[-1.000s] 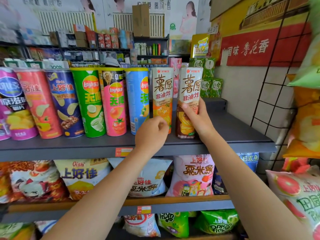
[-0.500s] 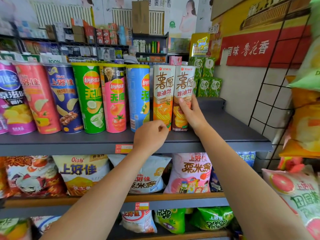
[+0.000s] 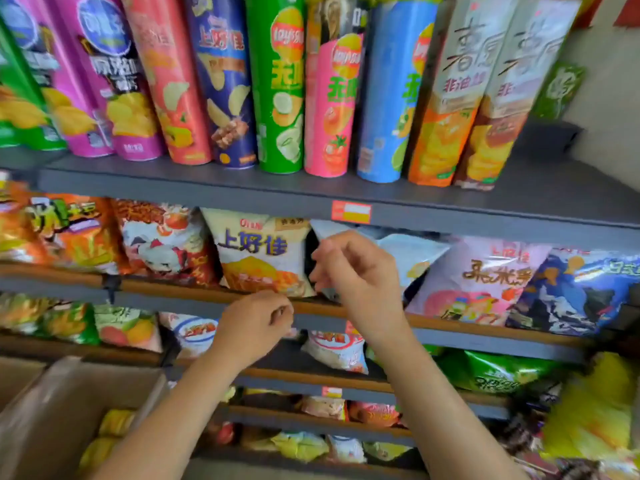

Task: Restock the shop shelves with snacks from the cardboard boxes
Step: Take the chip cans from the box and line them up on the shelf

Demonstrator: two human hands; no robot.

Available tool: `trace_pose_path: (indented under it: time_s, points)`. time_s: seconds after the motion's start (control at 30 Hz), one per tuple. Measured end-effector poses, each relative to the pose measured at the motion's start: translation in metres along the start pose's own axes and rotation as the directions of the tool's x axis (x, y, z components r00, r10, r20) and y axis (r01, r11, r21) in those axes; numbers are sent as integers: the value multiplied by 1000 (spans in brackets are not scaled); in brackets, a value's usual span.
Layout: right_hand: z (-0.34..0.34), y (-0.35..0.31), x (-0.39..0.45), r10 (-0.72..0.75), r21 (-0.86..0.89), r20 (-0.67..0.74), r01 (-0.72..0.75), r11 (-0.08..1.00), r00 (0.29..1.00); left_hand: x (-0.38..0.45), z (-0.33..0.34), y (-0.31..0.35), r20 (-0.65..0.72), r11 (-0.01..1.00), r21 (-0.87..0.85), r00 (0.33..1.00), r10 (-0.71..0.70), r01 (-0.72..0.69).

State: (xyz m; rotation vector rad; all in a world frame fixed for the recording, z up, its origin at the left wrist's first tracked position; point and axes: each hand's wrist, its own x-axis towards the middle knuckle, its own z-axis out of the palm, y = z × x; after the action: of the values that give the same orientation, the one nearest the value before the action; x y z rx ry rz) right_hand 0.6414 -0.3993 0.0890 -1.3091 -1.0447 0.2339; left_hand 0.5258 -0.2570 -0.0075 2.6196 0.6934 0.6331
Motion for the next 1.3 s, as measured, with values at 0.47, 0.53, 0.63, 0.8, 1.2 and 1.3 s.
trace_pose_path:
  time_s: [0.47,0.53,0.63,0.8,1.2,1.3]
  points:
    - [427,176,-168,569,-426,615,-378,822,546,-374,-55,-341,-278,509,97,514,-812,856]
    - [490,191,-194,639,-496,651,-408,767,410,-420,-68,-371,-359,373,98,383,-851,922]
    - [568,232,-246,756,-646,628,-419,638,185,-479,-68,-406,-309,233,-15,217,-926,972]
    - [631,304,-334,800,-816,577,-77,572,-166,-520,-47,-435,-159,190,-347,142,-977,919]
    - [637,379,-450,928,-948,317,-47,314,-194,-522,-29,-447,-269,226,-485,101,-958,845]
    - [629,384,-448,911,-921,357,83,379,-205,-521,-29,-447,-283,235,-486,102,-954,842]
